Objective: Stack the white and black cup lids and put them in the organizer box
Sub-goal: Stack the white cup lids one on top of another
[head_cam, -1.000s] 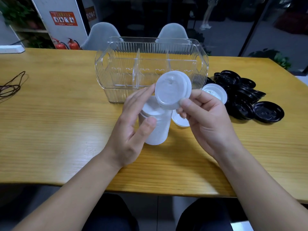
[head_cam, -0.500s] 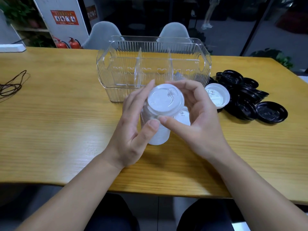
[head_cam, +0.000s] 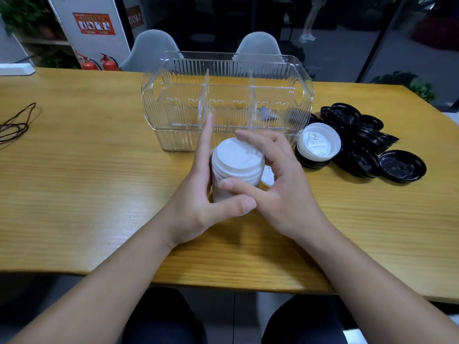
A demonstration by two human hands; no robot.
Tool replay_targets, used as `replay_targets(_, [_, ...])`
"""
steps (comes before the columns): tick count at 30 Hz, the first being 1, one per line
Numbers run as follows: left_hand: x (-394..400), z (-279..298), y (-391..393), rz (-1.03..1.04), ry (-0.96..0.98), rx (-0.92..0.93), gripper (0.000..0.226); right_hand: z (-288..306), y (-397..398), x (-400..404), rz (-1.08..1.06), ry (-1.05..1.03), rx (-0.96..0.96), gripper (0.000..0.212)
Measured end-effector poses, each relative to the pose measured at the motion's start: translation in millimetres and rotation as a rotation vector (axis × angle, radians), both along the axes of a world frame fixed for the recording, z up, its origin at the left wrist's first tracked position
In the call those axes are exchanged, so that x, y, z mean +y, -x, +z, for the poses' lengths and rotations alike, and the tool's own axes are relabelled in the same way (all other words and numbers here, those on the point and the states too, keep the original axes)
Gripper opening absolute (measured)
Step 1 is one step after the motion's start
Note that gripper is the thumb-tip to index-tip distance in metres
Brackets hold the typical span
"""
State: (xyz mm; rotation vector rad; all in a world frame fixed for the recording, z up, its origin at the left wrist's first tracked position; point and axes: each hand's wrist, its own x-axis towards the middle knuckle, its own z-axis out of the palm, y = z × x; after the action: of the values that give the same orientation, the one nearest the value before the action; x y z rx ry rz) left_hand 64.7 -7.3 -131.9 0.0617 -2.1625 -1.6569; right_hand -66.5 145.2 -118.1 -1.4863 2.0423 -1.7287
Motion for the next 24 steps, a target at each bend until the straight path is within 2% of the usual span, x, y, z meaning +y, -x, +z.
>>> replay_targets(4, [1, 0, -2, -0.017, 0.066, -0.071, 0.158, 2, 2, 9, 0.034, -0.04, 0.02, 0.065])
replay_targets(10, [3, 0, 1, 0.042, 0.051, -0.11, 0.148, 1, 4, 14, 0.055, -0.016, -0.087, 0.048])
replay_targets(24, [10, -1, 5, 0.125, 0.066, -0.126, 0.146, -3, -9, 10, -0.234, 0.032, -0.004, 0.054])
